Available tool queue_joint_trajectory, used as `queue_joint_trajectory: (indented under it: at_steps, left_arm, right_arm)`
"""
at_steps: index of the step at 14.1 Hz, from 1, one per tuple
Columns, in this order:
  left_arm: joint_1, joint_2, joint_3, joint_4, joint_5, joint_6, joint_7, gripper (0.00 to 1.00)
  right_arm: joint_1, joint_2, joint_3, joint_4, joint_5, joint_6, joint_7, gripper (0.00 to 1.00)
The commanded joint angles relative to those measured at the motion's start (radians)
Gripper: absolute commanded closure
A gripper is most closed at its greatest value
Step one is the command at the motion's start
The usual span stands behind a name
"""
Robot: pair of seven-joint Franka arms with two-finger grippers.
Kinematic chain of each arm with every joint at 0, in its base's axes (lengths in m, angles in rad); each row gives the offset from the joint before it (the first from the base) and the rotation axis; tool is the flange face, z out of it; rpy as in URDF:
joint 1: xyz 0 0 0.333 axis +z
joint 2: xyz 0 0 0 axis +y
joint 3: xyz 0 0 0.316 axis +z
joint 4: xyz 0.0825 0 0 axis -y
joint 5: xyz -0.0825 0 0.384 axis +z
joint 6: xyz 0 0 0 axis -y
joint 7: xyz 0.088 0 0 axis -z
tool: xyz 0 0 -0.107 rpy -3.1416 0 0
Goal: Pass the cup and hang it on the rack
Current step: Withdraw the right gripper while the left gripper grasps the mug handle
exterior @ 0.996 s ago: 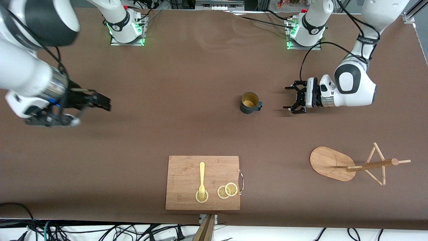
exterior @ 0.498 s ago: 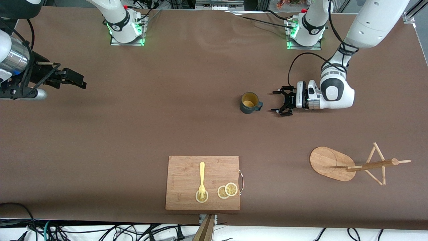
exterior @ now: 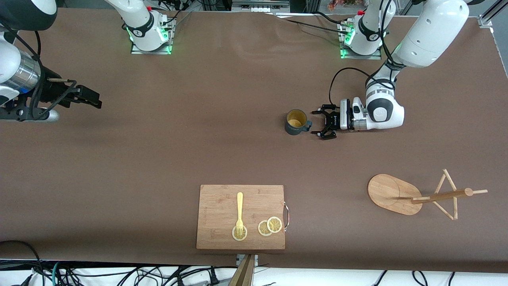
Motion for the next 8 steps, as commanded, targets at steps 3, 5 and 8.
queue_joint_trajectory:
  at_steps: [3, 5, 8]
  left_arm:
    - [-0.015, 0.010, -0.018, 0.023, -0.055, 0.006, 0.118, 0.00]
    - [-0.016, 0.008, -0.023, 0.023, -0.062, 0.006, 0.117, 0.00]
    - [-0.021, 0.010, -0.029, 0.017, -0.078, 0.004, 0.099, 0.00]
  right_arm:
    - [-0.025, 0.011, 0.028, -0.023, 0.003, 0.028, -0.002, 0.00]
    - [-0.028, 0.014, 0.025, -0.026, 0.003, 0.025, 0.015, 0.00]
    - [-0.036, 0.004, -0.022, -0.020, 0.001, 0.017, -0.002, 0.00]
